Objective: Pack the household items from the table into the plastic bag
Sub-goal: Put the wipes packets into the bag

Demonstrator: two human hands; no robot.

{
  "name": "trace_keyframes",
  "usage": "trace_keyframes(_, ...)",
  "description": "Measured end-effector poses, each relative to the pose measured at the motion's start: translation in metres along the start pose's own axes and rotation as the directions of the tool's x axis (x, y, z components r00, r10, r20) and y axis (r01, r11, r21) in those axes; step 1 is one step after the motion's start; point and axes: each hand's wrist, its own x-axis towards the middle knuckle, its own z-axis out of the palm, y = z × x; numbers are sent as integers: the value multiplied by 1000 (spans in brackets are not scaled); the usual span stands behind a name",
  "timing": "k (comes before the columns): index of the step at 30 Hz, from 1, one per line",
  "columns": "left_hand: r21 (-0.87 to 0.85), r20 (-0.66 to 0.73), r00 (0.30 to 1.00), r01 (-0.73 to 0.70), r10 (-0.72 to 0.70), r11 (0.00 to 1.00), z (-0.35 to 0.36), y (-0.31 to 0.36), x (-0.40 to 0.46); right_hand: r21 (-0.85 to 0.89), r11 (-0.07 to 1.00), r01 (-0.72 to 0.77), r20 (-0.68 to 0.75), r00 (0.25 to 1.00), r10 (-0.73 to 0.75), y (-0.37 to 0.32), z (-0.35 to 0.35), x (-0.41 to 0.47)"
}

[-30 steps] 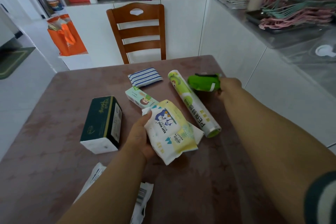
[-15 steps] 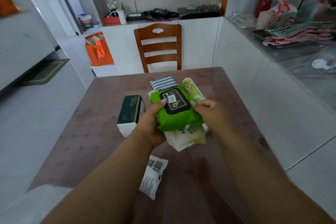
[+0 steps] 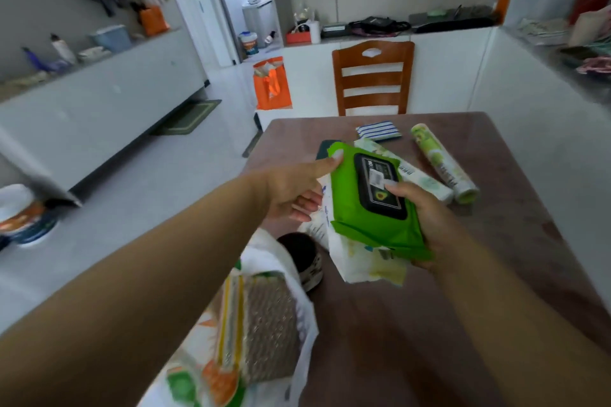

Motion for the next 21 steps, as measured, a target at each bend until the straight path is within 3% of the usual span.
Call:
trace_keyframes(4, 128, -54, 998, -25, 32, 991, -28, -32, -53, 2, 995, -103, 119, 988, 102, 37, 24, -36)
trace_keyframes(7, 373, -53, 994, 104, -91, 922, -40, -66, -86, -47, 976, -215, 167, 961, 219, 64, 38, -50)
trace_keyframes(10, 529, 54, 966, 187, -253, 827, -49, -100, -113, -117, 950, -290, 137, 943, 304, 86, 53, -53)
trace_keyframes(12, 504, 187, 931, 182, -312, 845, -57, -118, -128, -160, 935, -318, 111, 935, 337, 95, 68, -53)
trace_keyframes(15, 379, 350, 906, 96, -239, 920, -71, -132, -147, -220, 918, -329, 45, 937, 346, 106, 86, -46)
trace_keyframes(21, 238, 399, 916, -69, -33, 969, -89, -139, -159, -487, 797, -356, 72, 894, 443, 127, 125, -23)
